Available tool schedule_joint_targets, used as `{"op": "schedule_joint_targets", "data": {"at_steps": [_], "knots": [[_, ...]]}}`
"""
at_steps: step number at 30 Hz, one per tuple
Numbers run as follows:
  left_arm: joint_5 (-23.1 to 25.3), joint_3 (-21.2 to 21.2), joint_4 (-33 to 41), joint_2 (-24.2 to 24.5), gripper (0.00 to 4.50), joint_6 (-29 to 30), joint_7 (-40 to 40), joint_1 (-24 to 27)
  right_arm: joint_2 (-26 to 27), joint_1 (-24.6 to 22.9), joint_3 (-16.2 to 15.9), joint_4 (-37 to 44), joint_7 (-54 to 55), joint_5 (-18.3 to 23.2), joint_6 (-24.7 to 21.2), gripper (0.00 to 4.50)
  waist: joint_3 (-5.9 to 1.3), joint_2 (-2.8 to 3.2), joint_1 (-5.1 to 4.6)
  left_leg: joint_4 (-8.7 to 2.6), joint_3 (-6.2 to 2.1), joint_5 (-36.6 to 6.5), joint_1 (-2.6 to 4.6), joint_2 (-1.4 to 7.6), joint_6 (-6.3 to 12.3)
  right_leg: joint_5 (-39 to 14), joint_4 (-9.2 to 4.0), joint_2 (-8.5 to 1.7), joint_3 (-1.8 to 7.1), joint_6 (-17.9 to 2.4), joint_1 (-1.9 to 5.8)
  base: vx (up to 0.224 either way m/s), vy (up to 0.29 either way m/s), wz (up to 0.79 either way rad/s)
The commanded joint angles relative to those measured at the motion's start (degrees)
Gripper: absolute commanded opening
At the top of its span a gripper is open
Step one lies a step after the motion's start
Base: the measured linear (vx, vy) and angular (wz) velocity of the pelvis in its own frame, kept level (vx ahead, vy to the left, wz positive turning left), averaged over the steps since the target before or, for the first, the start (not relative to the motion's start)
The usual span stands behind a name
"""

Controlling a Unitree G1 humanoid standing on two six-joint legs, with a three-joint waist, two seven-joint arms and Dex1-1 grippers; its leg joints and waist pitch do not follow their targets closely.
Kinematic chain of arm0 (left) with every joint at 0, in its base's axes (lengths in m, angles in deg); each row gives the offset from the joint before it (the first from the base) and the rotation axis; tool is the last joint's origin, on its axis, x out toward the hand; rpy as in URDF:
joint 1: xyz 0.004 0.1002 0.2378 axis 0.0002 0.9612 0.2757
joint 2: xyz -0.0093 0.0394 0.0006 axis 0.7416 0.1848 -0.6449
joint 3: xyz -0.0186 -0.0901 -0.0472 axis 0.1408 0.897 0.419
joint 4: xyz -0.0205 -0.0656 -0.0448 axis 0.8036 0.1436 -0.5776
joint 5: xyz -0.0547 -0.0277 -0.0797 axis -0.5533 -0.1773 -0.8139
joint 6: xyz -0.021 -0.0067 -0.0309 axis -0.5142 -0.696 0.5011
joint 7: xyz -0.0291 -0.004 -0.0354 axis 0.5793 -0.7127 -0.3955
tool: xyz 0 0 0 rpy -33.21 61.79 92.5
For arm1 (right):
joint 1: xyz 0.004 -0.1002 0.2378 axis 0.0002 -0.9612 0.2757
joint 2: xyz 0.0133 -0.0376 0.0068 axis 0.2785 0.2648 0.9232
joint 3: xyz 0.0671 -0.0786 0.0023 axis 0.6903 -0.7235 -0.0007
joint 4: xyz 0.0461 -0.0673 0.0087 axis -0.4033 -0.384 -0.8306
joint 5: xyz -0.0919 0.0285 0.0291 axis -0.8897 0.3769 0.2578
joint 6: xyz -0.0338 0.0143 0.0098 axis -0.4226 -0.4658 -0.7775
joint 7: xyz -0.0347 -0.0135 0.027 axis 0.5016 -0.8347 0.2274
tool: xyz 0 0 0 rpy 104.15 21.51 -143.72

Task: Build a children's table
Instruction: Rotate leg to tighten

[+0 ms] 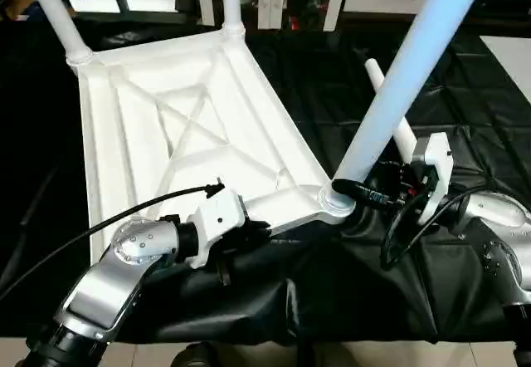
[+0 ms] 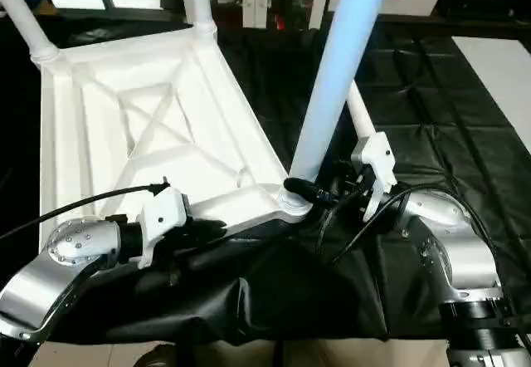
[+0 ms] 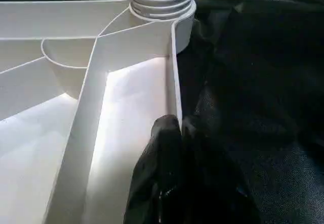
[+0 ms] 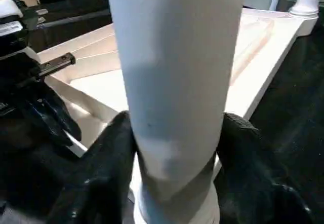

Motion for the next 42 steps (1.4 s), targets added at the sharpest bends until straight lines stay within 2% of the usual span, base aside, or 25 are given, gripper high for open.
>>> {"op": "schedule_joint_targets", "data": {"at_steps": [1,5,8,11,13,14,15,18,19,20,21,22,23,24,26,27,28,29,30,32,35,36,37,39,42], "knots": [[0.4,-1.4,-1.1,1.0,0.00,0.8,1.2,1.6,-1.1,-0.3,2.3,-1.3,2.2,-0.1,-0.6,2.19,-3.53,-0.11,0.28,-3.25,-0.12,-5.7,1.12,1.53,7.52,-2.8,-2.22,-1.11,1.10,-16.3,3.66,0.000,0.000,0.00],[0.5,-1.6,-1.0,0.8,0.00,0.9,0.9,1.6,-0.6,-0.2,2.4,-1.9,3.6,-0.4,-0.9,1.94,-3.58,-0.11,0.25,-3.18,-0.12,-5.6,1.07,1.51,7.80,-2.8,-2.20,-1.14,1.09,-16.5,3.69,0.000,0.000,0.00],[1.4,-2.8,-0.9,-0.6,0.00,1.6,-0.3,1.1,2.2,-0.7,0.9,-2.2,8.7,-3.2,-1.7,1.88,-3.56,-0.09,0.16,-3.22,-0.11,-5.9,1.02,1.55,7.46,-3.8,-2.29,-1.14,1.08,-16.3,3.60,0.000,0.000,0.00],[2.1,-3.9,-0.8,-2.2,0.00,2.9,-1.9,0.4,4.5,-0.9,-0.4,-2.5,13.2,-5.5,-2.7,1.87,-3.48,-0.17,-0.09,-3.41,-0.23,-8.2,0.98,1.53,5.92,-8.2,-2.71,-1.27,1.09,-15.1,3.60,0.000,0.000,0.00],[4.3,-6.2,-2.2,-7.3,0.00,7.3,-6.9,-2.1,10.8,-0.5,-1.1,-4.3,24.6,-8.9,-5.3,1.87,-3.04,-0.23,-0.45,-3.79,-0.25,-11.0,0.84,1.50,3.67,-13.6,-3.30,-1.31,1.19,-13.1,3.14,0.000,0.000,0.00],[4.3,-6.2,-2.2,-7.3,0.00,7.3,-6.9,-2.1,10.8,-0.5,-1.1,-4.3,24.6,-8.9,-5.3,1.86,-2.82,-0.27,-0.54,-4.02,-0.38,-12.1,0.83,1.48,2.64,-16.3,-3.62,-1.28,1.11,-12.3,3.03,0.000,0.000,0.00],[5.7,-7.2,-3.4,-10.5,0.00,9.6,-10.2,-3.6,14.6,0.0,-0.3,-5.9,31.3,-10.0,-6.0,1.86,-2.53,-0.27,-0.68,-4.33,-0.54,-16.6,1.16,1.37,0.67,-23.4,-4.31,-1.36,1.07,-10.0,2.74,0.000,0.000,0.00],[7.5,-8.3,-7.2,-19.5,0.00,13.2,-18.1,-7.3,23.0,1.4,1.8,-10.4,43.4,-10.8,-5.8,1.86,-2.35,-0.30,-1.22,-4.56,-1.09,-23.3,1.97,1.07,-2.28,-32.7,-5.43,-1.29,0.97,-5.5,1.71,-0.035,0.005,-0.01],[7.5,-8.5,-8.1,-21.6,0.00,13.3,-19.5,-8.1,25.0,2.0,2.2,-11.7,45.0,-10.3,-5.4,1.86,-2.32,0.04,-1.21,-4.63,-1.32,-24.4,1.98,1.02,-2.62,-33.6,-5.57,-1.23,0.79,-4.8,1.68,-0.053,0.016,-0.01],[7.5,-8.5,-8.1,-21.6,0.00,13.3,-19.5,-8.1,25.0,2.0,2.2,-11.7,45.0,-10.3,-5.4,1.86,-2.41,-0.25,-1.29,-4.66,-1.57,-26.1,2.17,0.80,-2.71,-34.9,-5.93,-1.12,0.47,-3.1,1.65,-0.053,0.016,-0.01],[7.5,-10.1,-9.3,-24.3,0.00,12.1,-19.5,-9.2,28.3,3.5,2.1,-14.8,46.9,-9.8,-3.4,1.86,-2.43,0.08,-1.43,-4.93,-1.77,-26.8,1.85,0.76,-2.26,-34.2,-6.04,-1.18,0.33,-2.4,1.92,0.000,0.000,0.00],[7.6,-11.0,-9.3,-24.4,0.00,11.0,-18.4,-9.4,28.4,4.4,0.6,-15.6,44.6,-9.9,-2.3,1.86,-2.39,0.06,-1.53,-5.00,-1.83,-27.0,1.73,0.76,-2.12,-34.0,-6.25,-1.22,0.21,-2.2,1.86,0.000,0.000,0.00],[7.6,-11.0,-9.3,-24.4,0.00,11.0,-18.4,-9.4,28.4,4.4,0.6,-15.6,44.6,-9.9,-2.3,1.86,-2.45,-0.18,-1.75,-5.21,-2.15,-27.6,1.37,0.68,-1.80,-33.9,-6.29,-1.14,-0.12,-1.7,2.30,0.000,0.000,0.00],[7.6,-11.4,-9.1,-24.2,0.00,10.4,-17.5,-9.5,28.1,4.9,-0.7,-15.8,42.4,-10.3,-1.5,1.86,-2.52,-0.08,-1.71,-5.22,-2.16,-27.9,1.52,0.70,-1.53,-33.4,-6.38,-1.12,0.00,-1.5,2.06,0.000,0.000,0.00],[7.5,-10.6,-7.8,-21.6,0.00,9.6,-15.2,-8.7,24.4,4.7,-3.3,-12.8,36.2,-12.5,0.4,1.86,-2.50,-0.34,-1.61,-5.33,-2.20,-27.8,1.37,0.78,-0.97,-32.0,-6.40,-1.07,0.02,-1.6,2.20,0.000,0.000,0.00],[7.4,-10.1,-7.2,-19.5,0.00,7.9,-13.5,-8.0,22.0,4.4,-3.7,-11.1,33.3,-13.0,1.4,2.42,-2.64,-0.34,-1.52,-5.31,-2.12,-26.7,1.15,0.81,-0.30,-30.5,-6.21,-1.22,0.26,-2.0,2.35,0.000,0.000,0.00],[7.0,-9.3,-6.2,-17.0,0.00,6.1,-10.8,-7.0,19.8,4.3,-3.1,-9.4,30.1,-12.3,1.8,2.42,-2.72,-0.30,-1.41,-5.26,-2.04,-25.7,1.04,0.82,-0.02,-29.2,-6.06,-1.25,0.37,-2.4,2.42,0.000,0.000,0.00],[5.9,-7.8,-4.8,-13.0,0.00,4.1,-7.0,-5.3,16.3,4.2,-1.2,-7.0,25.1,-9.8,1.3,2.42,-2.80,-0.46,-1.26,-5.25,-1.82,-24.1,0.96,1.04,0.58,-26.5,-5.79,-1.35,0.64,-3.5,2.45,0.000,0.000,0.00],[5.2,-6.7,-3.9,-10.3,0.00,3.4,-4.9,-4.2,13.8,4.2,-0.2,-5.6,21.9,-8.2,0.9,2.55,-3.03,-0.44,-1.10,-5.19,-1.80,-21.7,0.69,1.06,1.57,-22.3,-5.17,-1.32,0.70,-5.2,3.05,0.000,0.000,0.00],[4.9,-5.9,-3.5,-9.0,0.00,3.5,-4.2,-3.6,11.9,4.0,-0.3,-4.7,19.3,-7.6,0.9,2.78,-3.09,-0.44,-0.80,-4.74,-0.95,-18.2,1.14,1.28,3.42,-16.2,-4.79,-1.06,1.00,-8.3,2.65,0.063,-0.031,0.09],[2.9,-2.5,-2.0,-3.4,0.00,3.1,-0.1,-0.7,2.7,2.1,-0.4,-0.7,8.2,-5.1,-0.9,2.89,-3.23,-0.05,0.44,-4.12,0.05,-12.9,2.03,1.66,5.27,-11.1,-4.10,-1.01,1.24,-11.9,2.57,0.038,-0.023,0.10],[2.8,-2.3,-1.9,-3.2,0.00,3.1,0.0,-0.6,2.4,2.1,-0.3,-0.6,7.8,-5.0,-0.9,2.89,-3.46,-0.01,0.45,-3.90,0.08,-8.7,1.63,1.68,6.49,-5.5,-3.13,-0.87,1.18,-13.4,3.15,0.085,-0.020,0.09],[2.1,-0.5,-1.7,-1.2,0.00,2.4,1.1,0.8,-1.4,1.3,0.7,0.5,2.7,-2.9,-1.8,2.89,-3.69,0.08,0.47,-3.62,0.00,-4.3,1.15,1.55,7.63,0.2,-2.33,-0.86,1.04,-15.1,3.61,0.087,-0.005,-0.02],[1.7,-0.1,-1.4,-0.2,0.00,2.3,1.6,1.5,-2.4,1.3,1.2,0.0,1.3,-2.5,-1.5,2.89,-3.96,0.07,0.60,-3.03,0.24,-0.4,1.56,1.46,9.93,7.2,-1.64,-0.72,1.07,-17.0,3.58,0.080,-0.003,-0.02],[1.3,0.0,-1.2,0.7,0.00,1.9,1.9,2.2,-3.4,1.4,1.5,-1.5,-0.8,-2.1,-1.1,2.74,-3.74,-0.40,0.46,-2.86,0.39,-0.4,1.09,1.36,11.31,6.3,-1.64,-1.12,1.17,-17.9,3.88,0.036,-0.004,0.00]]}}
